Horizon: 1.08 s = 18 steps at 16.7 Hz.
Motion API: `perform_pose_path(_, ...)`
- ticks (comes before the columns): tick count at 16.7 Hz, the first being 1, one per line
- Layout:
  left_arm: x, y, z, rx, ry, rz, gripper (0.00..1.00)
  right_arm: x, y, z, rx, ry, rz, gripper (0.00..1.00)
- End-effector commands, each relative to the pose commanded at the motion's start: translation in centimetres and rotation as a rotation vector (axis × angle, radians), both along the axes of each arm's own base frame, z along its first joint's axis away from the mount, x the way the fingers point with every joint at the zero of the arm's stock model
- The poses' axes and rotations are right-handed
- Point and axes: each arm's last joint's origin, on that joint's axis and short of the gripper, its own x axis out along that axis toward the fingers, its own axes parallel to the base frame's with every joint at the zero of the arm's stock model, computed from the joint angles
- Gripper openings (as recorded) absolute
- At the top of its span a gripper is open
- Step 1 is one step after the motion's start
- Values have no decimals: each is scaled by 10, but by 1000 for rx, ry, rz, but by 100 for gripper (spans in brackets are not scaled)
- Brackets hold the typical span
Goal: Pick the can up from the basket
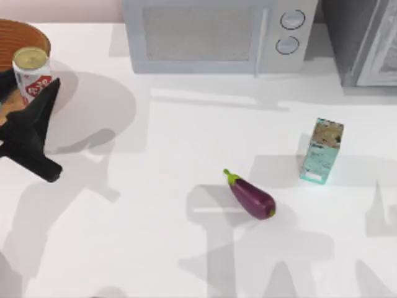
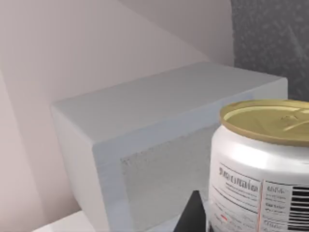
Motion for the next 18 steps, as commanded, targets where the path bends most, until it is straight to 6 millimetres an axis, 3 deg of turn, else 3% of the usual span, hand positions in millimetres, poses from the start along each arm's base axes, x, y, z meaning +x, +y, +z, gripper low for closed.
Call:
perform_pose_path(3, 23, -9, 9, 14, -32, -119, 0, 0, 0, 0, 0, 0, 0, 100)
perform_pose_path(8, 63, -21, 6, 35, -48, -287, 0, 0, 0, 0, 0, 0, 0, 100)
perform_pose_path(18, 133, -41, -38, 49, -47, -603, 0, 0, 0, 0, 0, 0, 0, 100)
